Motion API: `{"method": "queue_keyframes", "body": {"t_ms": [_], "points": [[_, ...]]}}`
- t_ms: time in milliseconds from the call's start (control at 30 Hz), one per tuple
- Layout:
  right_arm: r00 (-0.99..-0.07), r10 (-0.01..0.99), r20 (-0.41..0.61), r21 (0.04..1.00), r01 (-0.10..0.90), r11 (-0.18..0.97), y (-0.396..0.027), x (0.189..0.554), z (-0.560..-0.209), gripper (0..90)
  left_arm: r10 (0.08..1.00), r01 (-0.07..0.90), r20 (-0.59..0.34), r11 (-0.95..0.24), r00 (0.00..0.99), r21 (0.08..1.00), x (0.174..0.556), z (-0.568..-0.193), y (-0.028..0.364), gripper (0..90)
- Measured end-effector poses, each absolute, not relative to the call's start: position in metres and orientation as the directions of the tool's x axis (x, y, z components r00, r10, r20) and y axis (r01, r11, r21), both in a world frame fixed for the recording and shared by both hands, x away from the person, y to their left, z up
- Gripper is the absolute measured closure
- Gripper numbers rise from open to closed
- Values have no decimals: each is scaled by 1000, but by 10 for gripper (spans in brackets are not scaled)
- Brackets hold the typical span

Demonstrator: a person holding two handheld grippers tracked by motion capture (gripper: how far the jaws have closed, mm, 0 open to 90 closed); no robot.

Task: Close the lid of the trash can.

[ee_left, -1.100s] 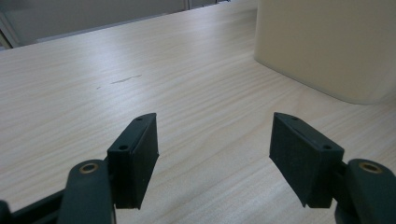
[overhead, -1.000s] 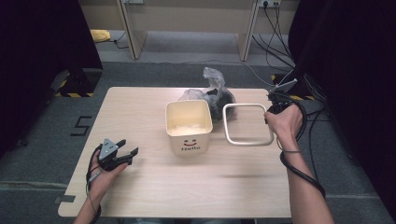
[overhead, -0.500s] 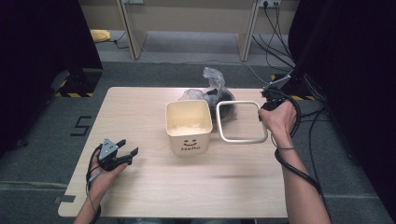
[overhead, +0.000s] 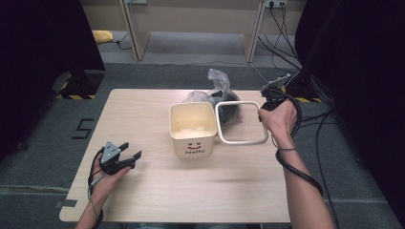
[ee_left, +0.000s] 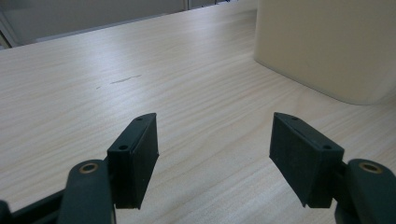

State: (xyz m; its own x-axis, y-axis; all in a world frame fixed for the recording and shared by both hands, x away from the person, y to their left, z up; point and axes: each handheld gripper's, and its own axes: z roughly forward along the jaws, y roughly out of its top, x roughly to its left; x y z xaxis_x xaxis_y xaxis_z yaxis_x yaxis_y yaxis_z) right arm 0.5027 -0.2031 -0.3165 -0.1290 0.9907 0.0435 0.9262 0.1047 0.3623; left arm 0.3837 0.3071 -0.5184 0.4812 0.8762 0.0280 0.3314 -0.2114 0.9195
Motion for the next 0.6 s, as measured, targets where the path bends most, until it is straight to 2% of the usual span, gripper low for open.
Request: {"method": "queue_keyframes", "body": {"t_ms": [600], "points": [[-160,986,50,361,923,132,-182,507,-311,824,876,331,26,-209,481,920,384,-518,307,320]]}}
